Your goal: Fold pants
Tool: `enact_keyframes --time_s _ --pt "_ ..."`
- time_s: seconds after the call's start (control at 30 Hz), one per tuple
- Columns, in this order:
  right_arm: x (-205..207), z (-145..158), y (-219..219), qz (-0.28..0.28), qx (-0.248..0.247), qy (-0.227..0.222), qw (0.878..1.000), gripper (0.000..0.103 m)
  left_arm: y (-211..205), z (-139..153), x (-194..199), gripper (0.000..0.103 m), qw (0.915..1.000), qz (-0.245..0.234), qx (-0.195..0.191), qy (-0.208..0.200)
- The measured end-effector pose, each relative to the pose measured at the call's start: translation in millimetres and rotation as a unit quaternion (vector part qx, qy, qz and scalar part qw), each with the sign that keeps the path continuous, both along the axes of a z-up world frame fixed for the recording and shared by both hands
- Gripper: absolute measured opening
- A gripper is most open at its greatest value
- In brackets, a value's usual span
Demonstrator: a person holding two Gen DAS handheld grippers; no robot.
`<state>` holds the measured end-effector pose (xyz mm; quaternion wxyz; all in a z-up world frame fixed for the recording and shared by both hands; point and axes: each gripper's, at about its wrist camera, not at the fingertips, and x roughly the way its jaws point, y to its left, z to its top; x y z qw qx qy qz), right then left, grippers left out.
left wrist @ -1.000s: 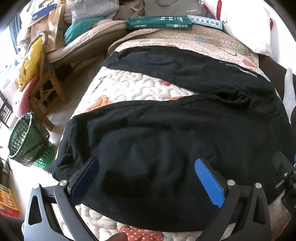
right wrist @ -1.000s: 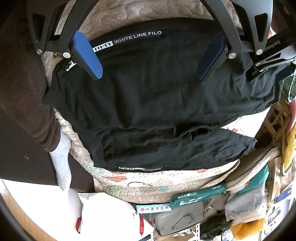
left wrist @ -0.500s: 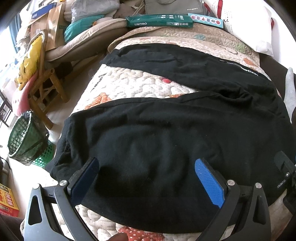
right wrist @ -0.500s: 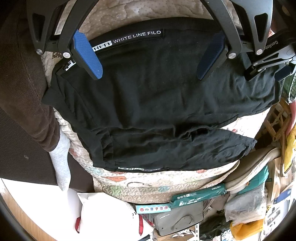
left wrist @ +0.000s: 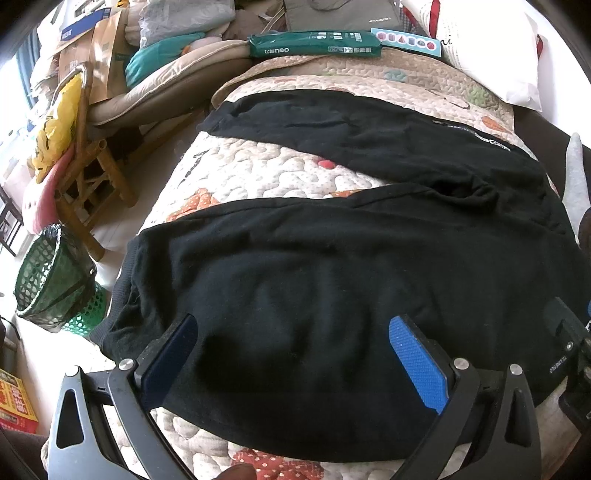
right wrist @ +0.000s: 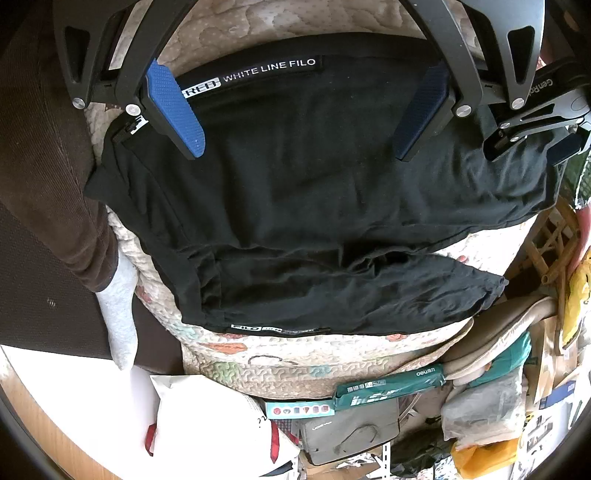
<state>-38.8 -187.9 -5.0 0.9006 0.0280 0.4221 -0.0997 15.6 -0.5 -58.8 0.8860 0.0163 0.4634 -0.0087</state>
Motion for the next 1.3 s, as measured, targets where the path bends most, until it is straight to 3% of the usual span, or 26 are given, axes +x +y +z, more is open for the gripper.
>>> enact_keyframes --time_s 0.63,1.0,1.3 --pt "1.5 -4.1 0.5 -0.001 0.007 0.009 1.000 0.103 3.2 -5.6 3.0 0.103 0.9999 0.006 -0.004 0.008" --pt "8.5 -29.4 -11.8 -0.018 0.056 0.067 0.996 0.103 12.8 -11.2 -8.5 0.103 0.9995 -0.002 -0.029 0.008" --pt "13.5 -36.4 -9.6 -0.011 0.042 0.089 0.995 0.103 9.3 -9.7 -17.5 0.103 0.9996 -0.013 -0.018 0.020"
